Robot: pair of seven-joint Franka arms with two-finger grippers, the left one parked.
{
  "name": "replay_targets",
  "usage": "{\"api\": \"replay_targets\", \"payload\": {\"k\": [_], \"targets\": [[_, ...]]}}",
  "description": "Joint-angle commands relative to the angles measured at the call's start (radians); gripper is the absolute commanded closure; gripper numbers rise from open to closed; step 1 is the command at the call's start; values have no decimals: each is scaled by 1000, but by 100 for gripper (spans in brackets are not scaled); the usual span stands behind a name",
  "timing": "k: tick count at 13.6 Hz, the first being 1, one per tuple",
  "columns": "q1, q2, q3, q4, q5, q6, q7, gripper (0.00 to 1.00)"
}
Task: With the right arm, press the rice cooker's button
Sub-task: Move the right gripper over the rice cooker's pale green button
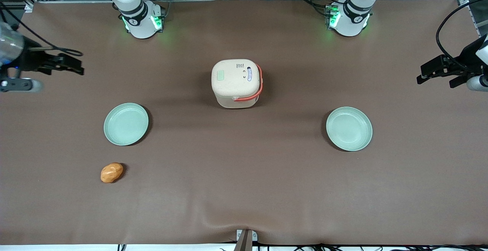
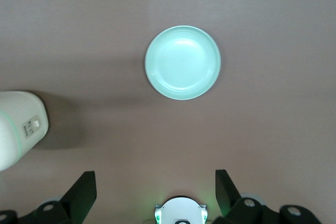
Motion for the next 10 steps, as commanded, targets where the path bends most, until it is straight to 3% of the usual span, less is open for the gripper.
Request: {"api": "replay_targets", "payload": {"k": [1, 6, 9, 10], "targets": [[87, 8, 1, 3, 9, 0, 20, 0], [229, 29, 70, -6, 44, 148, 150, 0], [300, 61, 86, -25, 101, 168, 268, 55], [317, 74, 84, -31, 113, 171, 290, 68]]}}
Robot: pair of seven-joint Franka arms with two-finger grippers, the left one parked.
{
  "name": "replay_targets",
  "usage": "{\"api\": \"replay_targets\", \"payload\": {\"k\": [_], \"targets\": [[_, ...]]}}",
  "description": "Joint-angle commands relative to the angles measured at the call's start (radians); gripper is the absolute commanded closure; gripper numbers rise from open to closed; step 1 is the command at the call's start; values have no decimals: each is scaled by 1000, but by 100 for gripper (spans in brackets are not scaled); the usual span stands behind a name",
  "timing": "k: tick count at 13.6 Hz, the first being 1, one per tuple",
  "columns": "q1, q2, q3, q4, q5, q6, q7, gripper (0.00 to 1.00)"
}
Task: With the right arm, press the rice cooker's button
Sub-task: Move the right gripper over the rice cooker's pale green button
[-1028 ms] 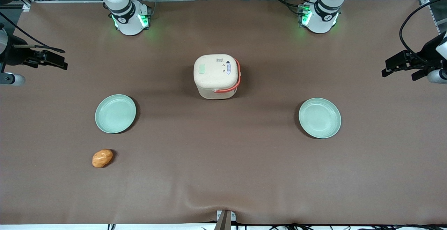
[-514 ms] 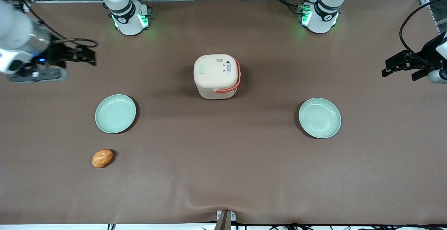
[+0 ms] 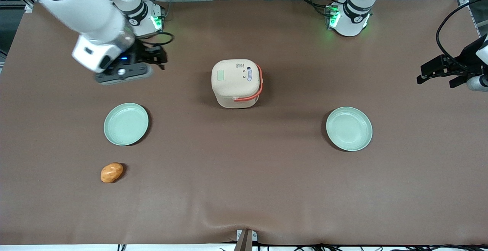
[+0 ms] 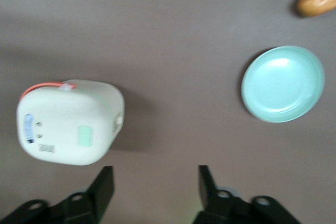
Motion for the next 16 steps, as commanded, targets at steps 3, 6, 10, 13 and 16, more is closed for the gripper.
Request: {"api": "replay_targets", "payload": {"k": [3, 6, 10, 13, 16], "targets": [[70, 67, -4, -13, 35, 47, 65, 89], [133, 124, -4, -13, 34, 64, 65, 100], [179, 179, -4, -13, 37, 80, 125, 100], [211, 224, -4, -15, 69, 79, 153, 100], [217, 238, -4, -65, 101, 114, 153, 100]]}}
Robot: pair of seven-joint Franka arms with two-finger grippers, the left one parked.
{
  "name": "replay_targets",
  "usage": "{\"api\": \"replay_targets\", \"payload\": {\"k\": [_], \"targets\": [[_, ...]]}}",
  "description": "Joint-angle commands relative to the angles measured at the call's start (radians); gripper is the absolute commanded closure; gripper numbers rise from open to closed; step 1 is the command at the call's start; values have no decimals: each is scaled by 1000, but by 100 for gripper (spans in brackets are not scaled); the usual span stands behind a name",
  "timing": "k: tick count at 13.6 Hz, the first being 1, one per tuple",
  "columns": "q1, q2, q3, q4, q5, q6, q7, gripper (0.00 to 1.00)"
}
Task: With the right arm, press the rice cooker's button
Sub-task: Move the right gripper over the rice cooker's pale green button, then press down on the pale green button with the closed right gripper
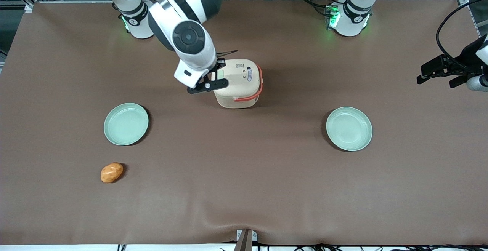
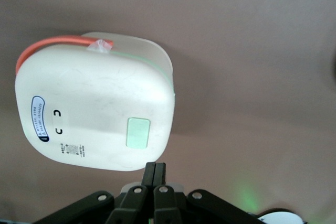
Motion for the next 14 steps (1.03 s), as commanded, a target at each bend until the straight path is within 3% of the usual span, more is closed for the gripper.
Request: {"api": "replay_targets", "payload": {"k": [1, 14], "targets": [[10, 2, -6, -50, 27, 45, 13, 100], [65, 80, -6, -55, 30, 82, 4, 100]]}}
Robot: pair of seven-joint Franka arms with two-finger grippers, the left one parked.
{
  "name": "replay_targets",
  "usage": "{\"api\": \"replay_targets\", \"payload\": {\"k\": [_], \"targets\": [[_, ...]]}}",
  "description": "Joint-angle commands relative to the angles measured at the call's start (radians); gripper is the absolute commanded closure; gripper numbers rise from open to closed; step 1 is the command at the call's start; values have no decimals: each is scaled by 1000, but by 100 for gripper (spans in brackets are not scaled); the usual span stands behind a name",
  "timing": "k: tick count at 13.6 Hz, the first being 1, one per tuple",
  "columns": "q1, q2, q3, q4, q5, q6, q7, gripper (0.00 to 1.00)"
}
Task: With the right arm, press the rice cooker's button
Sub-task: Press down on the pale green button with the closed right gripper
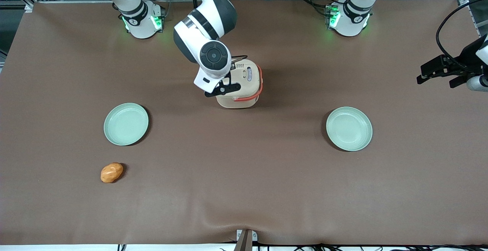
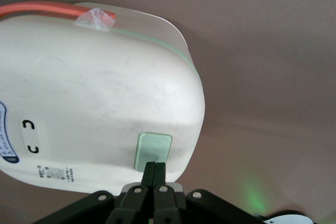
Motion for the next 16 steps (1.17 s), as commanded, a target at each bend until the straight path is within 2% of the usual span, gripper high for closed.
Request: {"api": "replay_targets", "payload": {"k": [1, 12, 13, 14, 15, 16], "targets": [[12, 13, -7, -4, 18, 24, 3, 100], [3, -14, -7, 16, 16, 26, 5, 99], [-5, -29, -8, 29, 18, 25, 4, 91], [-17, -42, -8, 43, 18, 15, 5, 77], [-31, -56, -8, 51, 18, 12, 5, 54], [-43, -69, -8, 57, 16, 12, 4, 39]]}}
